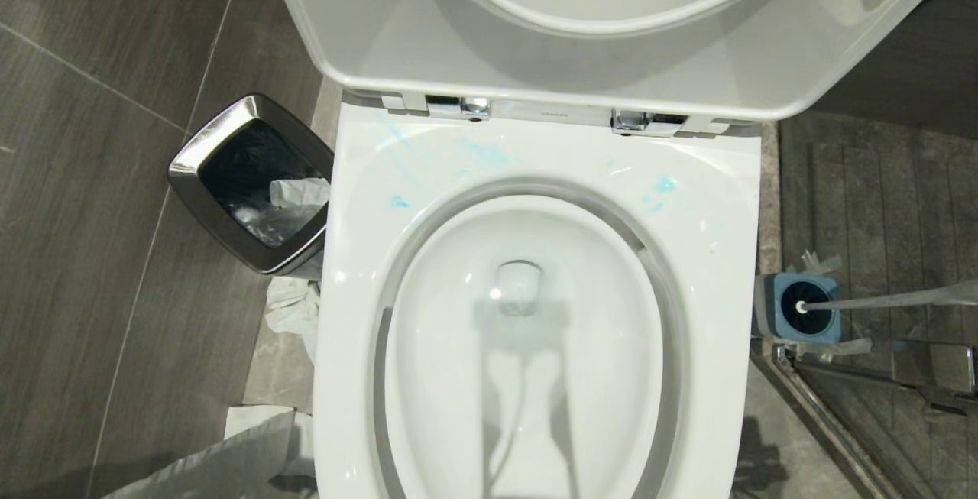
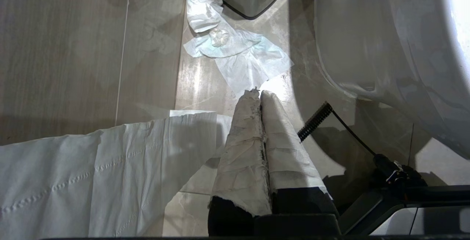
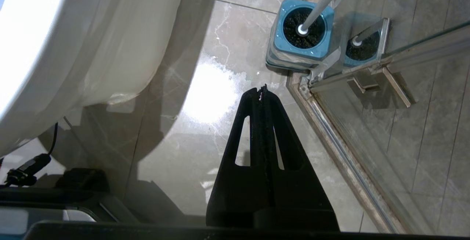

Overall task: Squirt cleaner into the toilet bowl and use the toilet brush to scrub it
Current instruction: Pour in the cleaning agent

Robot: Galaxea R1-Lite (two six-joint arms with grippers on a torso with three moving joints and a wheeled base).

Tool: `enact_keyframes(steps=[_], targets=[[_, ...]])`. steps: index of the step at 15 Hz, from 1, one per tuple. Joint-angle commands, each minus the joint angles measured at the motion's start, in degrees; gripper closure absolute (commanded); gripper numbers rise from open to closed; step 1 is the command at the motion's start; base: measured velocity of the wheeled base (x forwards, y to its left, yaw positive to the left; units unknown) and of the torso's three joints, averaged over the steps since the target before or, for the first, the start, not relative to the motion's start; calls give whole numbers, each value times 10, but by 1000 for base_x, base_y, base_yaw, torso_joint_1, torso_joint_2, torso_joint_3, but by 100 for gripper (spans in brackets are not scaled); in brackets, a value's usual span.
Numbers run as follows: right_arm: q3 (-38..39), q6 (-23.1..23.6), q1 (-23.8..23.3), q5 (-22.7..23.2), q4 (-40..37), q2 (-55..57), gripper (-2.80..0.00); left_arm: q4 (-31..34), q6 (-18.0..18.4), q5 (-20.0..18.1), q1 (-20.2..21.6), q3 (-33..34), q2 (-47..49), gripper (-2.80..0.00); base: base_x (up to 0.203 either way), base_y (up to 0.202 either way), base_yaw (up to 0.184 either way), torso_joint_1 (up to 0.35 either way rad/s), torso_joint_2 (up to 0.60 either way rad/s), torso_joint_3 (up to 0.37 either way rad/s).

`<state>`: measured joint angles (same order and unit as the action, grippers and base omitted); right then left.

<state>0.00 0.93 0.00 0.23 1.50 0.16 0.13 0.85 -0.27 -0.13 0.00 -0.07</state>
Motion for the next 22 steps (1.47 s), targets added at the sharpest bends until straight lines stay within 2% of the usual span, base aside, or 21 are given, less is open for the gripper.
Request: enact_keyframes(steps=[1, 4, 6, 9, 11, 13, 17, 22], targets=[[9, 0, 0, 1, 3, -2, 0, 0, -1, 0, 0, 0, 1, 0, 0, 0, 0, 6, 2, -36], [6, 1, 0, -1, 0, -2, 0, 0, -3, 0, 0, 1, 1, 0, 0, 0, 0, 0, 0, 0], [-40, -3, 0, -9, -74, 23, 0, 0, -3, 0, 0, 1, 1, 0, 0, 0, 0, 0, 0, 0], [-150, -6, 0, -15, -175, 177, 0, 0, -3, 0, 0, 1, 1, 0, 0, 0, 0, 0, 0, 0], [-193, -7, 0, -16, -164, 304, 0, 0, -3, 0, 0, 1, 1, 0, 0, 0, 0, 0, 0, 0], [-211, -7, 0, -17, -89, 422, 0, 0, -3, 0, 0, 1, 1, 0, 0, 0, 0, 0, 0, 0], [-184, -5, 0, -13, 167, 612, 0, 0, -3, 0, 0, 1, 1, 0, 0, 0, 0, 0, 0, 0], [-174, -6, -1, -15, 437, 808, 0, 0, -3, 0, 0, 1, 1, 0, 0, 0, 0, 0, 0, 0]])
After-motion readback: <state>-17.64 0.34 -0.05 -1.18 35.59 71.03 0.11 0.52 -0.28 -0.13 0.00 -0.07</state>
